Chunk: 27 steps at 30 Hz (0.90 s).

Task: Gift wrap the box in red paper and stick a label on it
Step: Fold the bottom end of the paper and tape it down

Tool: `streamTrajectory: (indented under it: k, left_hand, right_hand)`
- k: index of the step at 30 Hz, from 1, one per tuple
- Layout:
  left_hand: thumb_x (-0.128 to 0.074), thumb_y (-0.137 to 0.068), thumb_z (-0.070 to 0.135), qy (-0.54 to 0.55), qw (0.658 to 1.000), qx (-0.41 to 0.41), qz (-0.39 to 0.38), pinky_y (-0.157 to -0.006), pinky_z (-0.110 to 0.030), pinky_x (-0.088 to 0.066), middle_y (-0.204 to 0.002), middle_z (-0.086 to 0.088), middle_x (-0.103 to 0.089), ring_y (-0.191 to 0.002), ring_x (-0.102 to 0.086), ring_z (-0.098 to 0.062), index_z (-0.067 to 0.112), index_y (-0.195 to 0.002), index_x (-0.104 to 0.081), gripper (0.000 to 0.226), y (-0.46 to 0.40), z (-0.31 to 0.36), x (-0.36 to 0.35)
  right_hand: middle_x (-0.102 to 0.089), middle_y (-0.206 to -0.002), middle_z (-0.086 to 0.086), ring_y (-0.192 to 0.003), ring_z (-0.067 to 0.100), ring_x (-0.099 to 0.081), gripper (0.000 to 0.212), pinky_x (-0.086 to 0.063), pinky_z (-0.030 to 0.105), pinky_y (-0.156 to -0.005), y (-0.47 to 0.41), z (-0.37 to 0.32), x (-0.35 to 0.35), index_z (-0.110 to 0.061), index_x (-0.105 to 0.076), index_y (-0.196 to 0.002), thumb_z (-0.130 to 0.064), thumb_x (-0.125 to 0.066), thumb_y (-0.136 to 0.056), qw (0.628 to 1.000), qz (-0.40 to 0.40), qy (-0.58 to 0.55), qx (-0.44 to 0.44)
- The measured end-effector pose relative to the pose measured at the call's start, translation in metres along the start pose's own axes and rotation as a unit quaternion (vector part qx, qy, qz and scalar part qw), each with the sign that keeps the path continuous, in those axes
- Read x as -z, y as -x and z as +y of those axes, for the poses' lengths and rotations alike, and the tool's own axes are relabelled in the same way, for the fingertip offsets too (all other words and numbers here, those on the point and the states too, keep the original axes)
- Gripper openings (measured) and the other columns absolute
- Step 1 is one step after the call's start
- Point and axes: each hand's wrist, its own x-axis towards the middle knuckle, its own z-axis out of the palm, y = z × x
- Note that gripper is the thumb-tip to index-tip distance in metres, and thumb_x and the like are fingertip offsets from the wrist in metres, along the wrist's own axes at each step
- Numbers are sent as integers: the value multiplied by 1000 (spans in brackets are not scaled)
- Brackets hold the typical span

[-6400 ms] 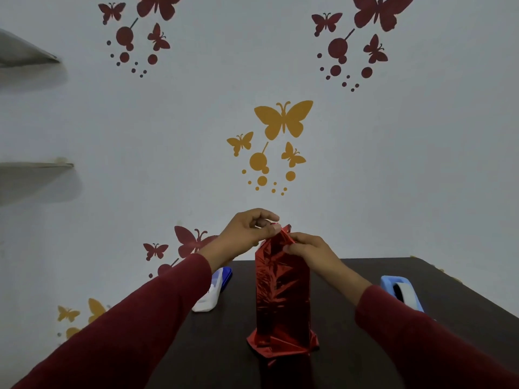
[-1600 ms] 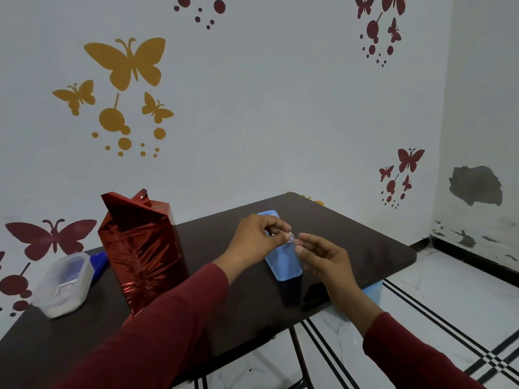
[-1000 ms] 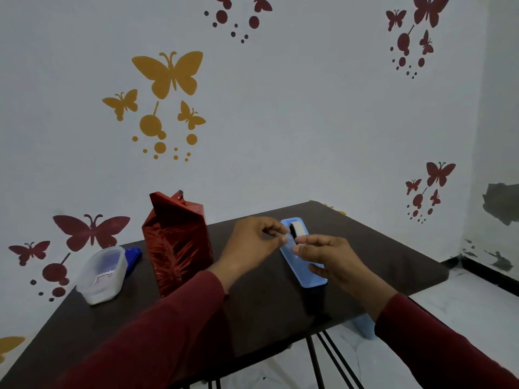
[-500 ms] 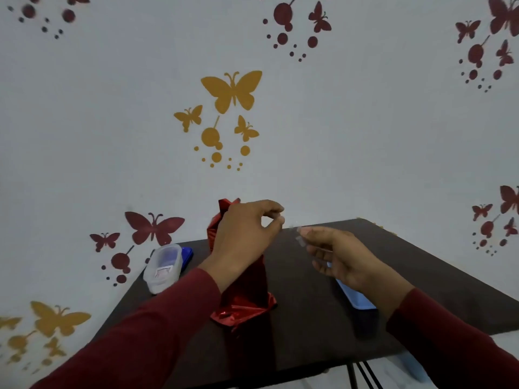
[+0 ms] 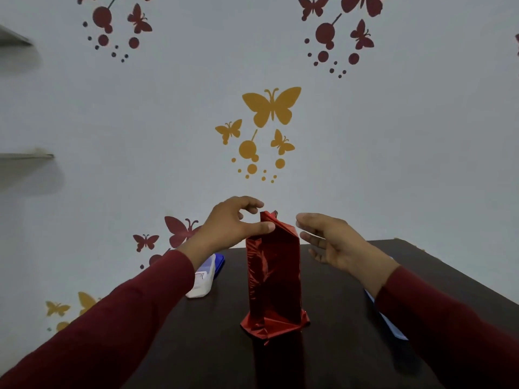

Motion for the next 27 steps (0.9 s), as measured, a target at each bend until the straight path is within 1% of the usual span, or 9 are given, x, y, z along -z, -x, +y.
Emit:
streamTrajectory:
  k: [4, 7, 11, 14, 17, 20, 22, 24, 27]
  left_hand:
    - [-78, -84, 51, 4, 998, 9, -56, -75, -22, -47, -97, 15, -74, -91, -65, -5, 32, -103, -78, 26, -19, -8, -9]
    - [-78, -87, 45, 56, 997, 19, -55, -81, -27, -53, -89, 10, -77, -87, -69, -7, 26, -93, -81, 20, -32, -13, -14]
    - [-79, -88, 41, 92, 993, 37, -65, -82, -30, -56, -85, 0, -77, -81, -72, -13, 24, -85, -81, 17, -44, -17, -20]
    - [-81, -87, 31, 125, 989, 47, -57, -71, -24, -51, -76, 1, -74, -71, -67, -6, 29, -67, -78, 21, -50, -20, -24]
    - [-82, -86, 19, 151, 985, 55, -62, -75, -18, -54, -95, 6, -76, -80, -71, 2, 10, -81, -81, 11, -56, -24, -29]
    - [-83, -84, 16, 167, 980, 87, -68, -69, -11, -51, -105, 0, -64, -81, -62, 4, -14, -88, -69, 33, -62, -31, -37]
    - [-85, -82, 17, 187, 971, 124, -80, -70, -15, -49, -110, 0, -63, -85, -61, 5, -16, -92, -68, 39, -64, -37, -45]
    - [-89, -77, 15, 206, 963, 148, -86, -80, -16, -52, -103, -13, -71, -83, -69, 3, -14, -88, -69, 37, -65, -43, -53]
    - [-96, -65, 14, 239, 953, 177, -54, -101, -36, -56, -108, -12, -76, -98, -73, -13, 3, -92, -79, 34, -61, -45, -58]
  right_hand:
    - [-76, -107, -9, -108, 14, -66, 11, -52, 32, -79, -14, 0, -5, -25, -78, -99, -28, -80, -88, 993, 82, 47, 73]
    - [-69, -123, -7, -113, 13, -61, 36, -53, 43, -103, -26, 4, -8, -23, -72, -116, -36, -83, -84, 975, 128, 129, 128]
    - [-47, -151, 5, -135, 27, -50, 75, -47, 50, -108, -44, 10, -16, -19, -50, -143, -25, -88, -79, 984, 105, 126, 71]
    - [-52, -144, 6, -129, 28, -54, 81, -48, 53, -101, -54, 16, -22, -21, -40, -149, -7, -80, -80, 995, 77, 69, -3]
    - [-67, -121, 5, -116, 20, -62, 80, -44, 55, -108, -54, 18, -20, -24, -33, -152, 1, -71, -85, 998, 49, 28, -33]
    - [-73, -112, 1, -106, 13, -65, 82, -43, 56, -110, -53, 17, -16, -26, -33, -152, 1, -73, -86, 998, 38, 33, -30]
    - [-67, -128, 0, -105, 10, -65, 83, -42, 56, -110, -54, 16, -13, -27, -32, -153, -2, -75, -86, 998, 33, 45, -21]
    - [-54, -147, -1, -106, 9, -64, 85, -41, 56, -110, -56, 16, -11, -27, -31, -154, -7, -79, -86, 998, 28, 56, -11]
    - [-42, -158, -4, -114, 12, -63, 85, -38, 59, -112, -55, 17, -12, -27, -31, -154, -15, -81, -87, 997, 26, 67, -3]
